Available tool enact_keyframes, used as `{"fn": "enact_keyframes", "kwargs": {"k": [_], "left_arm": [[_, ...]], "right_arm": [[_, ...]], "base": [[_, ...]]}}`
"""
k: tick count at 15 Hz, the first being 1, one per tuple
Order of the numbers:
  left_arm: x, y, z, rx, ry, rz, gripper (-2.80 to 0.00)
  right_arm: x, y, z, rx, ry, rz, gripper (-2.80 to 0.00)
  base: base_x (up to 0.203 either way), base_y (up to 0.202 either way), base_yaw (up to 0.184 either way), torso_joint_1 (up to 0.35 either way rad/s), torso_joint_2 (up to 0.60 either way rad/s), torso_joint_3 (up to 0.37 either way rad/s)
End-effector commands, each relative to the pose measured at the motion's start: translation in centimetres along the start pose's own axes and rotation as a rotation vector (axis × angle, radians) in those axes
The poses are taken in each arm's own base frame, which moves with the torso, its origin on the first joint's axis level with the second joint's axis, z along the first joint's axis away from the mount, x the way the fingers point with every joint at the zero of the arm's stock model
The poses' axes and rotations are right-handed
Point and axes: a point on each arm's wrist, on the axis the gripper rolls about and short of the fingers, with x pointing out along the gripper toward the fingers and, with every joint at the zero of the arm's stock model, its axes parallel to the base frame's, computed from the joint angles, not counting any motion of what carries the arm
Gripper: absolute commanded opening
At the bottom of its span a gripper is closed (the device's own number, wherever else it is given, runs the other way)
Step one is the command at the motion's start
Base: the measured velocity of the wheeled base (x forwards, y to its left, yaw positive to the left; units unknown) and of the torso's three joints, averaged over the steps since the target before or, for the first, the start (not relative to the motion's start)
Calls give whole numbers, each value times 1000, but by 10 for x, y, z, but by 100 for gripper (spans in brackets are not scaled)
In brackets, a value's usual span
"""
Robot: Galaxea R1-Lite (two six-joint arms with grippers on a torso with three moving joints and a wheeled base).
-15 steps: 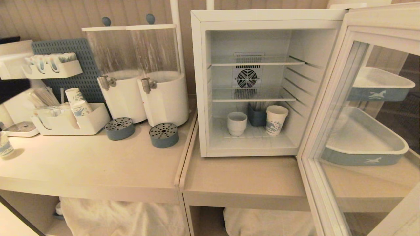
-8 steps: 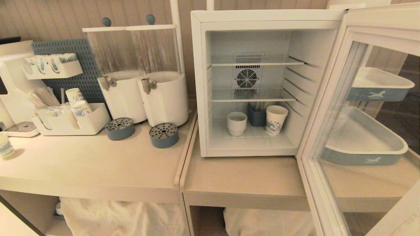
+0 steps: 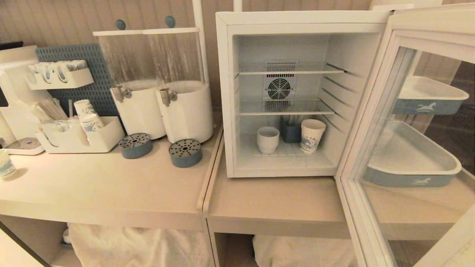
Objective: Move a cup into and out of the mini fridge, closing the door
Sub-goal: Take the ceramic cup out of the freezer
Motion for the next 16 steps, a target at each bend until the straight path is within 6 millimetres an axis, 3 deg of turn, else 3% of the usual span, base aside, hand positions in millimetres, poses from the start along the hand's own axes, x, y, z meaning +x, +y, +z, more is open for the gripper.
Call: {"fn": "enact_keyframes", "kwargs": {"k": [1, 3, 4, 7, 8, 10, 13, 16], "left_arm": [[-18, 3, -30, 31, -45, -25, -280], [-31, 5, -74, 41, -68, -27, -280], [-21, 9, -86, 8, -32, -23, -280], [50, 25, -99, -21, -28, 102, -280], [85, 33, -117, 9, -21, 136, -280], [129, 44, -157, 56, -11, 174, -280], [148, 49, -187, 104, -7, 157, -280], [147, 48, -179, 124, -49, 145, -280]], "right_arm": [[0, 0, 0, 0, 3, 0, -280], [0, 0, 0, 0, 3, 0, -280], [0, 0, 0, 1, 2, 0, -280], [0, 0, 0, 1, 2, 0, -280], [0, 0, 0, 1, 2, 0, -280], [0, 0, 0, 1, 2, 0, -280], [0, 0, 0, 1, 3, 0, -280], [0, 0, 0, 1, 3, 0, -280]], "base": [[0, 0, 0, 0, 0, 0], [0, 0, 0, 0, 0, 0], [0, 0, 0, 0, 0, 0], [0, 0, 0, 0, 0, 0], [0, 0, 0, 0, 0, 0], [0, 0, 0, 0, 0, 0], [0, 0, 0, 0, 0, 0], [0, 0, 0, 0, 0, 0]]}}
